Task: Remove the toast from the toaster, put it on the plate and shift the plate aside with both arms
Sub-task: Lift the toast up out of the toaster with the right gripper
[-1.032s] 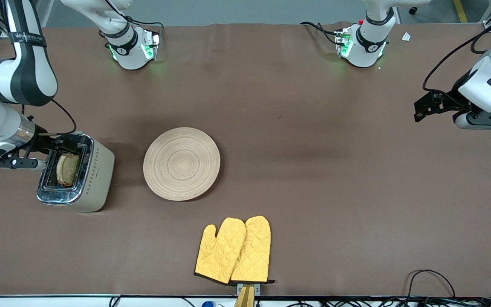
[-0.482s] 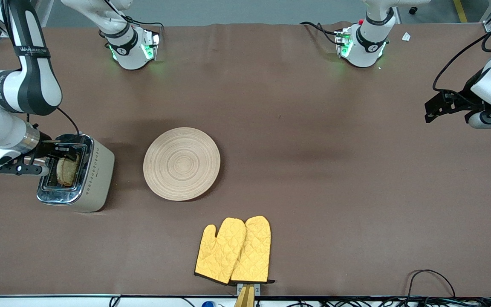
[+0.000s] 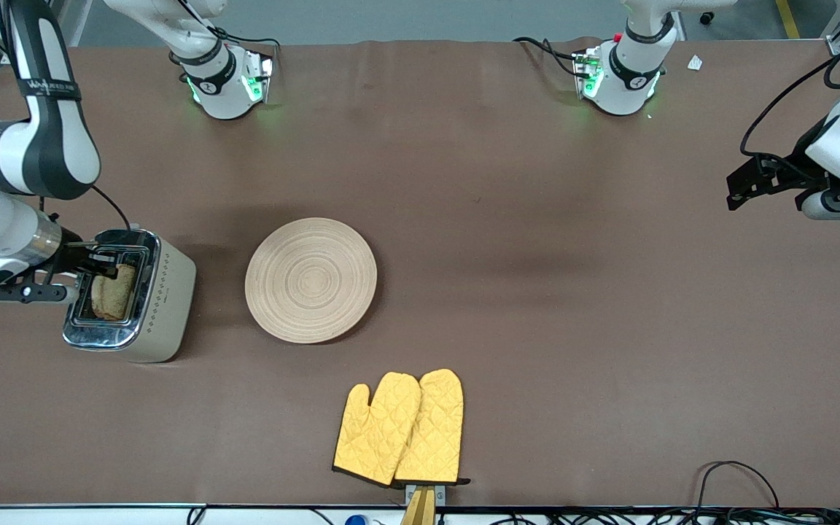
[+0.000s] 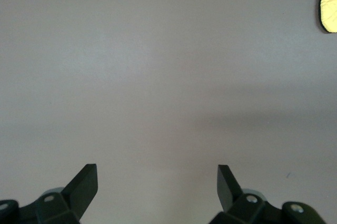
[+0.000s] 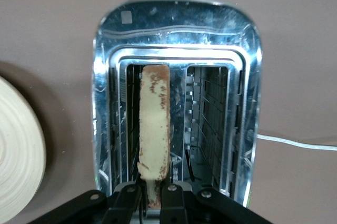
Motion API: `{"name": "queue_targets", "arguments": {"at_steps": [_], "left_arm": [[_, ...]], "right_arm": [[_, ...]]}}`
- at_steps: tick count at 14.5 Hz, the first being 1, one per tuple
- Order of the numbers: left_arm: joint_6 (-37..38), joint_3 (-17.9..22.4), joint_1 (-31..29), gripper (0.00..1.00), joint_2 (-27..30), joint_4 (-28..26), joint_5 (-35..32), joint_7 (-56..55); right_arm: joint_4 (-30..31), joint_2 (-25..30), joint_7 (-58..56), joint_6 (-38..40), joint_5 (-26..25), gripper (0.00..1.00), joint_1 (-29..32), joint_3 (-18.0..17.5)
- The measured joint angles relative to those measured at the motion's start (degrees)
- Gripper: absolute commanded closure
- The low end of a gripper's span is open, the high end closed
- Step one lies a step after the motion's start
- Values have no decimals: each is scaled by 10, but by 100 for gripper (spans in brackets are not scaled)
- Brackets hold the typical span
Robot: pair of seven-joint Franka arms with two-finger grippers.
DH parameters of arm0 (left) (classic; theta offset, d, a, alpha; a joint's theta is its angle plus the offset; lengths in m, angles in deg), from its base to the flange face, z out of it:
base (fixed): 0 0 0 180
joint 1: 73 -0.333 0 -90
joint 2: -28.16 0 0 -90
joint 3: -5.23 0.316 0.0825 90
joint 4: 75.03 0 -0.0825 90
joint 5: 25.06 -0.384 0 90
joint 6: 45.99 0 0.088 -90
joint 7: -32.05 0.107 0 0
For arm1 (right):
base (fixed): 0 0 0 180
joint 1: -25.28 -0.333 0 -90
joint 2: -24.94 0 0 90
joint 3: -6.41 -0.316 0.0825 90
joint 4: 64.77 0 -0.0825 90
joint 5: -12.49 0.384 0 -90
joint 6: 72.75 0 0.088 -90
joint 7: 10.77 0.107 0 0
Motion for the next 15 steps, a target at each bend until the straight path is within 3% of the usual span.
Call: {"name": "queue_targets", "arguments": {"at_steps": [5,7,11,15], "left_arm": [[0,0,0,0,0,0,0,0],[0,0,0,0,0,1,0,0],[0,0,0,0,0,1,0,0],[0,0,0,0,0,1,0,0]], "right_arm": [[-142,24,-10,209,4,100,-1,-6],[-177,32,-11,252,17,100,-14,-10],[-168,30,9,253,89,100,-47,-12],[-71,16,10,147,184,100,-60,-12]]}}
